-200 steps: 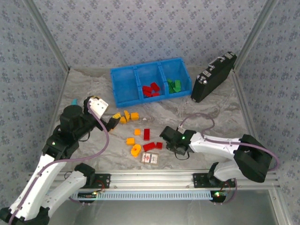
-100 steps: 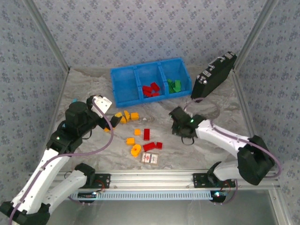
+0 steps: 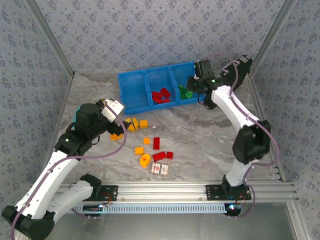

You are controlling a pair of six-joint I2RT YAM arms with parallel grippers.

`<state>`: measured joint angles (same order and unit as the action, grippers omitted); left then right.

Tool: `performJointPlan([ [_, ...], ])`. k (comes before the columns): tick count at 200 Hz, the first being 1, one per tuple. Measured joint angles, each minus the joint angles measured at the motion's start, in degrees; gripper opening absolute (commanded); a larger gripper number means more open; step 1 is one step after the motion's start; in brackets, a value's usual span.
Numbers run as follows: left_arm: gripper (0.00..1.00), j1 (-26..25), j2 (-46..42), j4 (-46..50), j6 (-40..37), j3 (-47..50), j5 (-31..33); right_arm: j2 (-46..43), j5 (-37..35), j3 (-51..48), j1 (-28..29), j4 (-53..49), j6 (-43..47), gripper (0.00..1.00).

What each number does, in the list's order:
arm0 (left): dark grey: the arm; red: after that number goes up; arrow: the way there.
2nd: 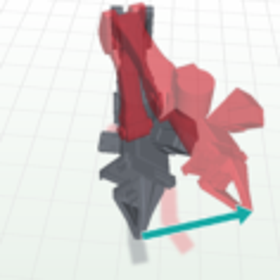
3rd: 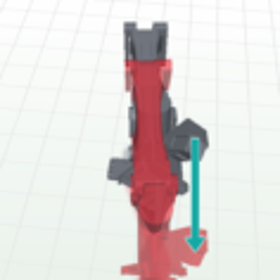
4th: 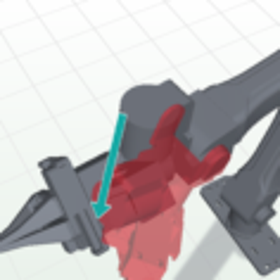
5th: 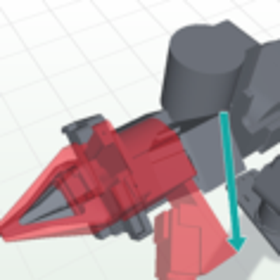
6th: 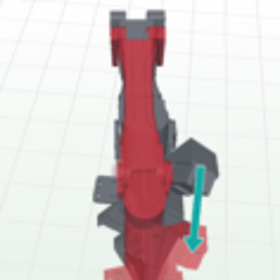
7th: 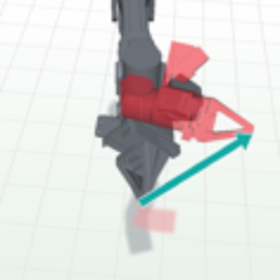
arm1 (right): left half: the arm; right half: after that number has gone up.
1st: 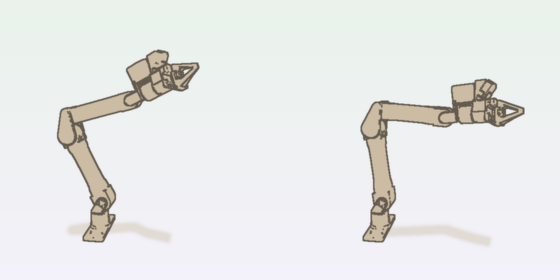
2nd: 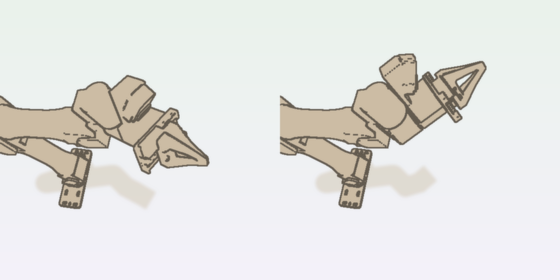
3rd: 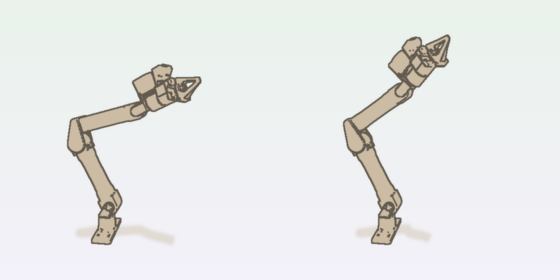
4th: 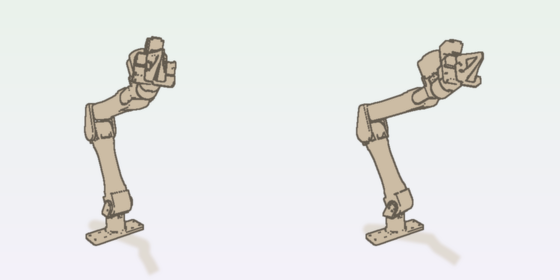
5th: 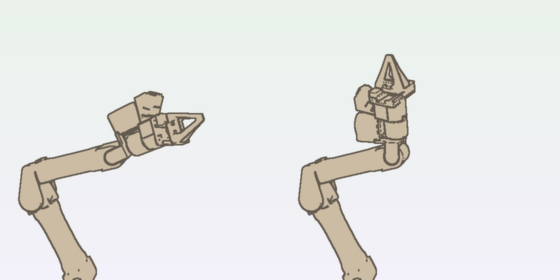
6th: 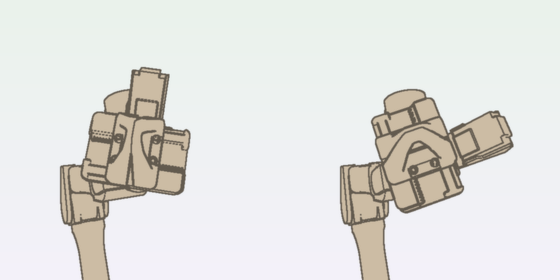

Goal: Sort the legos into containers by color
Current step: Place the lego in the container.

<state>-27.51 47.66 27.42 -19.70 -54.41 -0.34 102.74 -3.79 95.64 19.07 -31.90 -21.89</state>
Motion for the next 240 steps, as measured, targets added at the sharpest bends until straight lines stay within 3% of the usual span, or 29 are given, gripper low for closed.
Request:
performJointPlan([
  [69, 1.0, 0.13, 3.19, 2.89, -2.54, -2.4, 4.26, 27.45, 4.83, 26.38, -3.69, -3.3, 4.22, 0.31],
  [127, 1.0, 0.13, 5.03, 3.58, -3.43, -2.99, 4.92, 31.61, 7.3, 31.54, -4.2, -6.56, 5.25, 0.52],
  [159, 1.0, 0.13, 4.96, 3.15, -3.41, -2.97, 4.63, 27.39, 8.87, 27.82, -4.04, -7.63, 5.44, 0.57],
  [194, 1.0, 0.13, 2.1, 2.75, -3.19, -2.36, 3.96, 13.6, 10.32, 15.28, -2.36, -7.67, 5.25, 0.58],
  [240, 1.0, 0.11, -1.95, 2.34, -2.51, -1.25, 3.37, -7.19, 8.33, -5.51, 10.03, -6.95, 0.87, 0.56],
])
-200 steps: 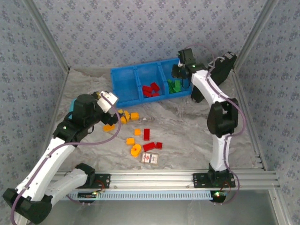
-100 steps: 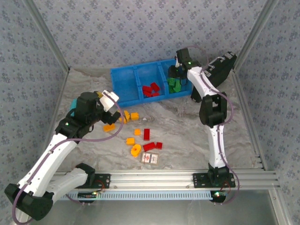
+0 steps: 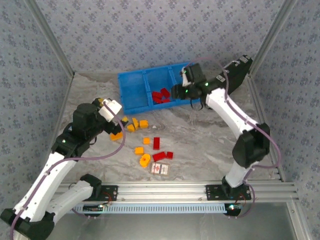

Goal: Sort the legos into containers by color
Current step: Place the lego in the container, then pick up the lego from the bottom-center of the table.

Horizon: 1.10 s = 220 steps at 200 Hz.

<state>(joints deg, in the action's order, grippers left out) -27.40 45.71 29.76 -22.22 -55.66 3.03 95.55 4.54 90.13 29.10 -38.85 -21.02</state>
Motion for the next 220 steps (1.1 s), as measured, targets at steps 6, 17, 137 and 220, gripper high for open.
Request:
performJointPlan([
  [6, 1.0, -0.04, -0.37, -0.11, 0.24, 0.35, -0.31, -1.38, -0.76, -1.86, 2.16, -0.11, -1.05, 0.56],
  [17, 1.0, -0.17, -1.05, -0.48, 0.76, 1.31, -0.83, -3.26, -2.21, -5.18, 5.79, -0.24, -3.32, 0.56],
  [137, 1.0, -2.62, -5.6, -2.84, 2.8, 4.5, -2.34, -8.31, -12.02, -26.16, 25.68, -4.42, -29.75, 0.56],
  [220, 1.0, -2.73, -6.34, -2.86, 2.8, 5.35, -2.29, -4.59, -10.93, -31.06, 28.26, -1.49, -38.16, 0.58],
])
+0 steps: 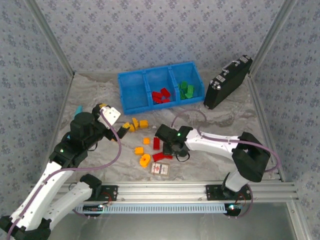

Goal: Sort the legos into containers by color
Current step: Pick up the lego from the bottom-center of the table.

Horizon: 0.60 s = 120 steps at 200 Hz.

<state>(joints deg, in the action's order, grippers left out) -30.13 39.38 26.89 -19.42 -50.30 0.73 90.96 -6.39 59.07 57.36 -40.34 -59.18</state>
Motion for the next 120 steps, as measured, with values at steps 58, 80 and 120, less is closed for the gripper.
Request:
performJointPlan([
  [58, 1.0, 0.0, -1.09, 0.02, 0.0, 0.28, 0.2, 3.76, 0.39, -0.11, 0.17, 1.81, -0.87, 0.58],
  [80, 1.0, 0.0, -1.09, 0.0, -0.02, 0.28, 0.2, 4.52, 0.68, -0.55, 0.17, 2.32, -1.07, 0.56],
  [120, 1.0, 0.0, -1.07, -0.02, -0.02, 0.52, 0.22, 4.74, 0.81, -2.27, 0.17, 3.1, -1.7, 0.49],
])
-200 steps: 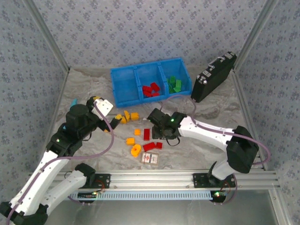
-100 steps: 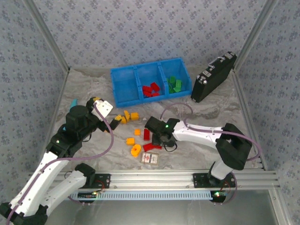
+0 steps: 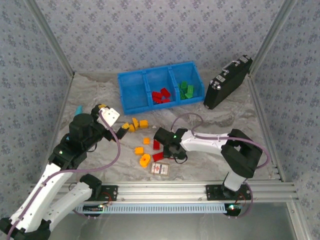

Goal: Sort the legos into containers by color
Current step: Pick up the lego from the bottom-center of the table.

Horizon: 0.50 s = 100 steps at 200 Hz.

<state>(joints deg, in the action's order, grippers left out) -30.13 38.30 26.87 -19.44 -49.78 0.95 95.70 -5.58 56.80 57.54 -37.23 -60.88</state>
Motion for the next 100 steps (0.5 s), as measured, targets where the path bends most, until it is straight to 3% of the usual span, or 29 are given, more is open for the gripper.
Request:
performJointPlan([
  [100, 1.0, 0.0, 1.57, 0.0, -0.02, 0.11, 0.42, 0.31, 0.02, -1.09, -2.75, -0.37, 1.84, 0.28],
])
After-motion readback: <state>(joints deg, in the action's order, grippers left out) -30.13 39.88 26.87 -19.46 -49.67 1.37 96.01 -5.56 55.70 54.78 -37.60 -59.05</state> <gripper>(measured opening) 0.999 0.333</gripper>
